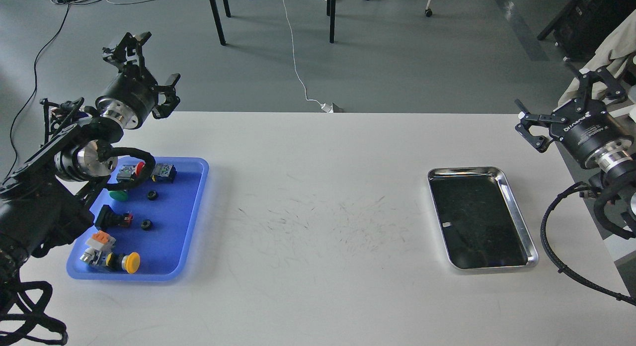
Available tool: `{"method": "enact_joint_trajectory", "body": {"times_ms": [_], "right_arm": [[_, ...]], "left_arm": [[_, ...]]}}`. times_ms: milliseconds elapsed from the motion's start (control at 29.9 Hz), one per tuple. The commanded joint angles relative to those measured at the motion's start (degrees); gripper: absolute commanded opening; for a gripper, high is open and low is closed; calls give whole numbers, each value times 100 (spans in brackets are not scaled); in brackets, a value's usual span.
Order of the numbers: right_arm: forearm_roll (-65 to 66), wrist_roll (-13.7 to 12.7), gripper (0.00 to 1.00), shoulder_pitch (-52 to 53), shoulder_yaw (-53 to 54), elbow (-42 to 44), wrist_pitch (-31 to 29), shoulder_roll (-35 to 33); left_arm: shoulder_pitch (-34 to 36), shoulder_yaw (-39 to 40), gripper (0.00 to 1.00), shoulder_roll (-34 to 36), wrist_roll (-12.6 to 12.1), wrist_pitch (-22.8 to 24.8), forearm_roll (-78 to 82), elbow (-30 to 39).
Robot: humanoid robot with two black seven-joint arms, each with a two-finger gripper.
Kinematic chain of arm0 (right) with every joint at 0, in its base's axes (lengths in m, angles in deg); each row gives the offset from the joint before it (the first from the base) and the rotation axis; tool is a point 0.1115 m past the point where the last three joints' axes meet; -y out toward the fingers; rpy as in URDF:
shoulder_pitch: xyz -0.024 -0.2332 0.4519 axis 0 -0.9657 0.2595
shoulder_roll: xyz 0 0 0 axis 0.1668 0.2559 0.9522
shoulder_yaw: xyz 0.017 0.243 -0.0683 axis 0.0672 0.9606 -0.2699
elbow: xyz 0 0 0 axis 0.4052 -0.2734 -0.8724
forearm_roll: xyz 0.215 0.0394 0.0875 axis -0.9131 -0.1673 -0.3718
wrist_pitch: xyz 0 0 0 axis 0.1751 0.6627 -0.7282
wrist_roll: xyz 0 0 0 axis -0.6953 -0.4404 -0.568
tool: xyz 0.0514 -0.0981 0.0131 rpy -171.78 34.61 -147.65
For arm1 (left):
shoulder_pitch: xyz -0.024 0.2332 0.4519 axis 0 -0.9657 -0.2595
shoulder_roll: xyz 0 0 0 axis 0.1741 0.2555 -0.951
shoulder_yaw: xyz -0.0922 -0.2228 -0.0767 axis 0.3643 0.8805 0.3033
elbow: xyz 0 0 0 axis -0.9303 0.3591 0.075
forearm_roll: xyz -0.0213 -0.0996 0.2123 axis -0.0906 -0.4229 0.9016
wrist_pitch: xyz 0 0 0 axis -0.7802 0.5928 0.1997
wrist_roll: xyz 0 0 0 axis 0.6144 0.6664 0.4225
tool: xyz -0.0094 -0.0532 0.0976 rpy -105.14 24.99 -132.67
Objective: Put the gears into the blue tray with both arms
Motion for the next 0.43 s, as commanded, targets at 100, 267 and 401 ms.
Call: {"method": "enact_joint_trajectory", "body": {"times_ms": [100,267,401], "right_arm": [[-26,-5,98,-23,4,34,-21,55],[-35,13,98,-32,-5,34,-30,55],[-26,30,99,-41,-4,34,-21,64]], "left_arm": [[-134,10,98,14,31,7,-4,-21],[-214,1,98,22,40,7,-4,-30],[-222,1,98,22,40,-19,-4,-30]]}}
